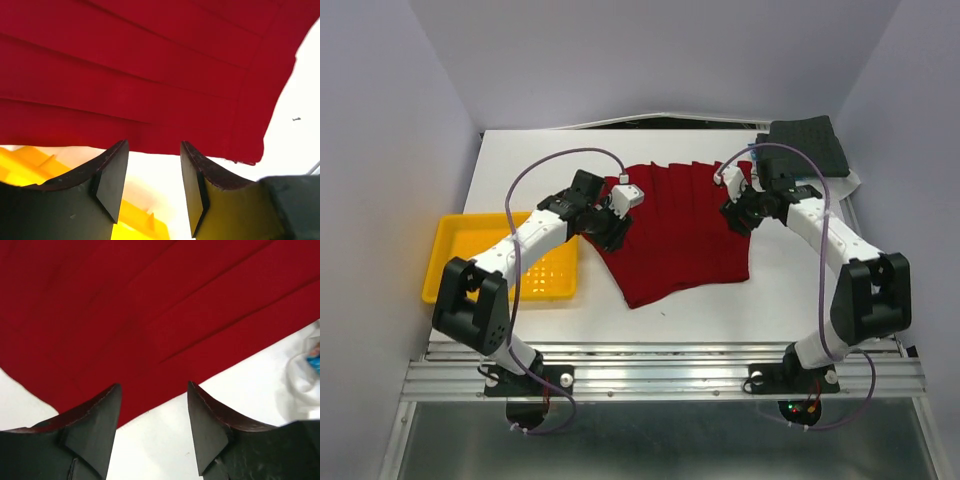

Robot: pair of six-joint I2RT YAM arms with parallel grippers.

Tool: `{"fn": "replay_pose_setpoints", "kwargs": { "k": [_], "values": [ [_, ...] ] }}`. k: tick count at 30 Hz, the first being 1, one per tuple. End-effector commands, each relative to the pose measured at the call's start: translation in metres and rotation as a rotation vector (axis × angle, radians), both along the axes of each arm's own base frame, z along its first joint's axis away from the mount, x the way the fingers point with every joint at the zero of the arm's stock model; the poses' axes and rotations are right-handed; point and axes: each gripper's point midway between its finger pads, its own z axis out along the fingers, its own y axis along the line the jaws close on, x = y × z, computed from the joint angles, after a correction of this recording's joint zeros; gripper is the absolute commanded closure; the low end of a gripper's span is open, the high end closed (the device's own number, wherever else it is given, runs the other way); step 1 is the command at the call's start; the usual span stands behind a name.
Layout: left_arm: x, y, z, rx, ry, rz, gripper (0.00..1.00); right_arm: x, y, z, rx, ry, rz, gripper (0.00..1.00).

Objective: Fold and stack the skirts
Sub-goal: Flatten the skirt out

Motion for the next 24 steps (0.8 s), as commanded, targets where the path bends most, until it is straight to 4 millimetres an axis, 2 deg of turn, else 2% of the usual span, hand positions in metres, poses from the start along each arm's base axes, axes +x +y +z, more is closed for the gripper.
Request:
{"fn": "replay_pose_setpoints", "kwargs": {
  "k": [1, 4, 7, 8, 12, 13, 15, 16, 18, 19, 20, 21, 23, 24],
  "values": [
    [0.009, -0.003, -0.008, 0.005, 0.030, 0.068, 0.44, 0.014, -0.007, -0.016, -0.016, 0.055, -0.090, 0.41],
    [0.016, -0.001, -0.032, 0.044, 0.077, 0.099, 0.44, 0.007, -0.014, -0.053, -0.076, 0.144, -0.089, 0.43],
    [0.020, -0.002, -0.052, 0.070, 0.120, 0.127, 0.44, -0.014, -0.024, -0.087, -0.160, 0.222, -0.059, 0.45],
    [0.022, -0.002, -0.062, 0.079, 0.148, 0.136, 0.44, -0.030, -0.025, -0.102, -0.189, 0.263, -0.038, 0.45],
    [0.028, -0.003, -0.080, 0.076, 0.210, 0.163, 0.44, -0.072, -0.013, -0.120, -0.226, 0.346, 0.034, 0.45],
    [0.031, -0.002, -0.083, 0.076, 0.219, 0.173, 0.44, -0.096, -0.002, -0.128, -0.247, 0.383, 0.082, 0.45],
    [0.040, 0.003, -0.087, 0.078, 0.223, 0.194, 0.44, -0.120, 0.009, -0.134, -0.270, 0.417, 0.129, 0.45],
    [0.044, 0.005, -0.093, 0.086, 0.233, 0.200, 0.44, -0.140, 0.023, -0.139, -0.280, 0.447, 0.183, 0.45],
    [0.061, 0.007, -0.090, 0.082, 0.218, 0.222, 0.44, -0.169, 0.040, -0.137, -0.250, 0.527, 0.244, 0.45],
    [0.069, 0.012, -0.098, 0.089, 0.232, 0.240, 0.44, -0.180, 0.049, -0.136, -0.225, 0.563, 0.247, 0.45],
    [0.074, 0.013, -0.099, 0.092, 0.233, 0.246, 0.44, -0.194, 0.069, -0.129, -0.175, 0.604, 0.300, 0.45],
    [0.089, 0.012, -0.098, 0.084, 0.223, 0.252, 0.44, -0.203, 0.079, -0.125, -0.142, 0.644, 0.295, 0.45],
    [0.102, 0.007, -0.097, 0.071, 0.217, 0.242, 0.43, -0.220, 0.099, -0.111, -0.077, 0.716, 0.354, 0.45],
    [0.115, -0.003, -0.084, 0.038, 0.195, 0.218, 0.43, -0.222, 0.124, -0.095, -0.023, 0.705, 0.409, 0.44]
  ]
}}
